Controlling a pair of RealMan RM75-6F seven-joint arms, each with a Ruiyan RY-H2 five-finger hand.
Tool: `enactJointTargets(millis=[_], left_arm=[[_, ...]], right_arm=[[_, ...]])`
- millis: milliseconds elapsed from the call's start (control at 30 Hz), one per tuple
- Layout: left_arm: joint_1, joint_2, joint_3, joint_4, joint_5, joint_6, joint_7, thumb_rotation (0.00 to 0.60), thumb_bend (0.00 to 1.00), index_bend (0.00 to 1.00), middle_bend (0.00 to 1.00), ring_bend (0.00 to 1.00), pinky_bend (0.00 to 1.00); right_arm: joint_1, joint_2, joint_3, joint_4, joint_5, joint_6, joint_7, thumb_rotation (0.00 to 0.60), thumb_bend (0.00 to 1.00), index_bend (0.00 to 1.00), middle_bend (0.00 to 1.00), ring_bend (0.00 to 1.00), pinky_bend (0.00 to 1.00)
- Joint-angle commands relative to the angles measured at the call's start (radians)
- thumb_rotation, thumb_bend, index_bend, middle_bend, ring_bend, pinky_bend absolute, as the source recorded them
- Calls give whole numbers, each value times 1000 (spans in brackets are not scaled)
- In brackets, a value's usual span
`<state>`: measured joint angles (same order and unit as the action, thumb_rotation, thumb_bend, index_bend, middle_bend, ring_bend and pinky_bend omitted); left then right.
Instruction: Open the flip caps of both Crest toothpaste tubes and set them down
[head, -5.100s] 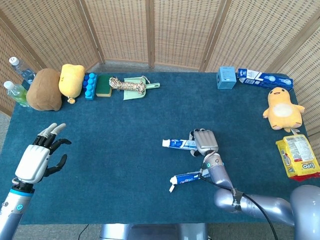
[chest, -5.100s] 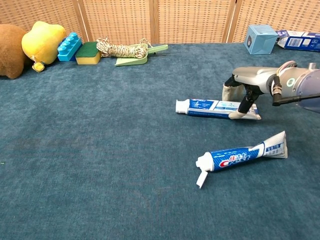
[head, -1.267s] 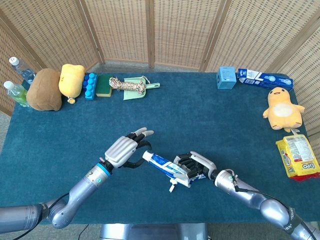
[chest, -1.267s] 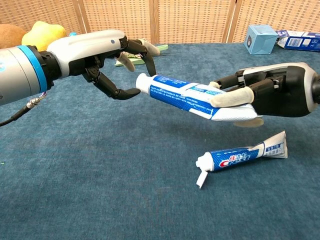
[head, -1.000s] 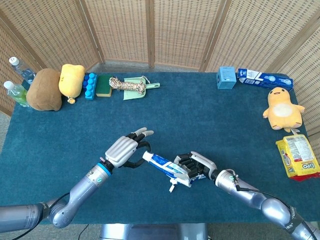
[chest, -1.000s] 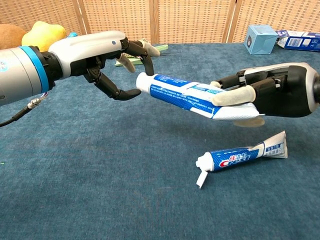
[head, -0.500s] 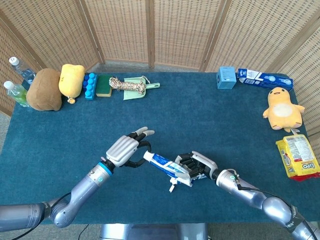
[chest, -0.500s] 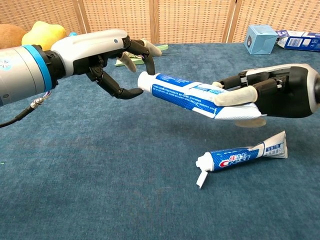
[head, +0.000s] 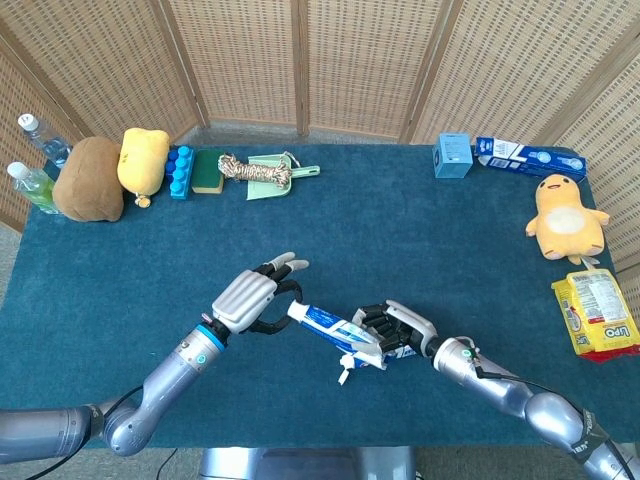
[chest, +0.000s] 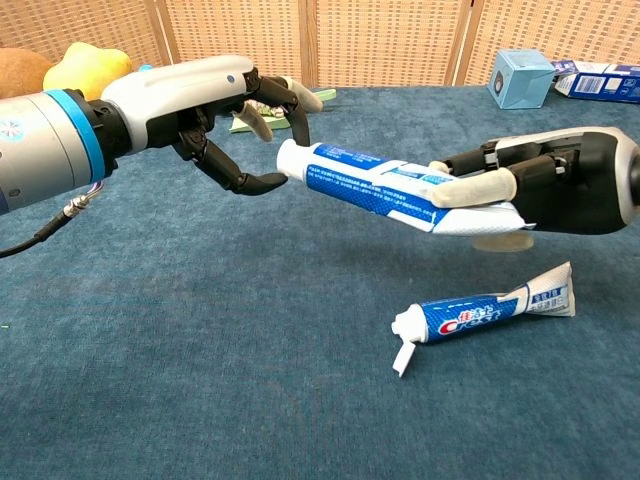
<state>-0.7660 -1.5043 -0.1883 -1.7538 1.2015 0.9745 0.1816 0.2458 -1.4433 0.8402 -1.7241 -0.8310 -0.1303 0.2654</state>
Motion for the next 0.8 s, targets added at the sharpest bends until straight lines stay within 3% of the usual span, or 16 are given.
enactJointTargets(millis=[33, 800], left_arm=[[1, -1, 1, 1, 1, 4, -2, 600, 342, 546, 158, 68, 232], [10, -9, 2, 7, 12, 37, -12, 600, 341, 653, 195, 89, 242]], right_arm=[[0, 0, -1, 2, 2, 3, 1, 600, 469, 909, 720, 764, 856], [14, 1, -25, 9, 5, 57, 25, 600, 468, 908, 719, 764, 856]])
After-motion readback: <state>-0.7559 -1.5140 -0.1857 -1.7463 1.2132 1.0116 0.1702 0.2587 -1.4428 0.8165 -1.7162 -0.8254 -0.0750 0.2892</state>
